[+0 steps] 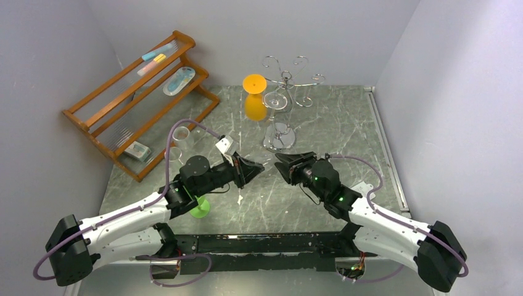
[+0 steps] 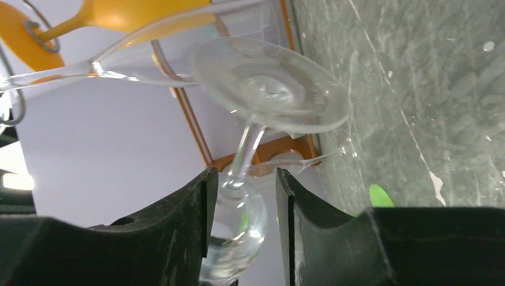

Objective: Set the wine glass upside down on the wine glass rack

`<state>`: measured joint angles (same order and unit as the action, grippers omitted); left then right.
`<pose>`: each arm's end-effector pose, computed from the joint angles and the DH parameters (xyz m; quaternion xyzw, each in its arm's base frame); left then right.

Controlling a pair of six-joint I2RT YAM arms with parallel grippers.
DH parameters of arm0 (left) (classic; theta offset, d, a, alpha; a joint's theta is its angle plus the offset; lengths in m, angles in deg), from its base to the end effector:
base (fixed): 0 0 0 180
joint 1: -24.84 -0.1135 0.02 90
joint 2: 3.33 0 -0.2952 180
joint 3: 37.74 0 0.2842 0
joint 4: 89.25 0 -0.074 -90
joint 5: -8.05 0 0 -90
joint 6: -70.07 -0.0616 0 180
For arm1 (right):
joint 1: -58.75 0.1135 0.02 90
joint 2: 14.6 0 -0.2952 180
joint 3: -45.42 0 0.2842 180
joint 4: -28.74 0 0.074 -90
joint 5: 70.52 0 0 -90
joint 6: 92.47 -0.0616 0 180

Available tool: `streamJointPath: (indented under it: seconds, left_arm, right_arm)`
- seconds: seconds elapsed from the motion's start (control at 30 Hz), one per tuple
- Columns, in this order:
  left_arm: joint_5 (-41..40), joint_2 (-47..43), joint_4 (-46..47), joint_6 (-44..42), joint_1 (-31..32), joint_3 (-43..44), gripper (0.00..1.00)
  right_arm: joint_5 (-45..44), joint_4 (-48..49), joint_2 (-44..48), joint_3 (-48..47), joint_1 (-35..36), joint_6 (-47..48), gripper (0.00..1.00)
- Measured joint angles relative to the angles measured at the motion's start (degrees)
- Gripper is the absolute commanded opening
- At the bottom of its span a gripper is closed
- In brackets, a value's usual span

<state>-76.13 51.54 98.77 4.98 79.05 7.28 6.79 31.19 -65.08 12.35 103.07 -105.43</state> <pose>0.1501 -0.2189 0.3020 0.2156 0.6851 -0.4706 0.5125 0.1761 0.1530 0.2216 0.4447 0.6543 0.5561 0.2546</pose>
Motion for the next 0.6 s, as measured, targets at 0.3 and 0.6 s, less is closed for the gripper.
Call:
streamJointPath:
  seconds: [0.3, 0.6]
  left_arm:
    - [1.42, 0.02, 1.11, -0.02, 0.0, -1.07, 0.05]
    - [2.19, 0.85, 4.07, 0.02, -0.17, -1.95, 0.25]
  right_arm:
    - [2.08, 2.12, -4.07, -0.59, 0.0, -0.09, 0.21]
    - [2.14, 3.54, -3.96, -0.31, -0.59, -0.55, 0.0]
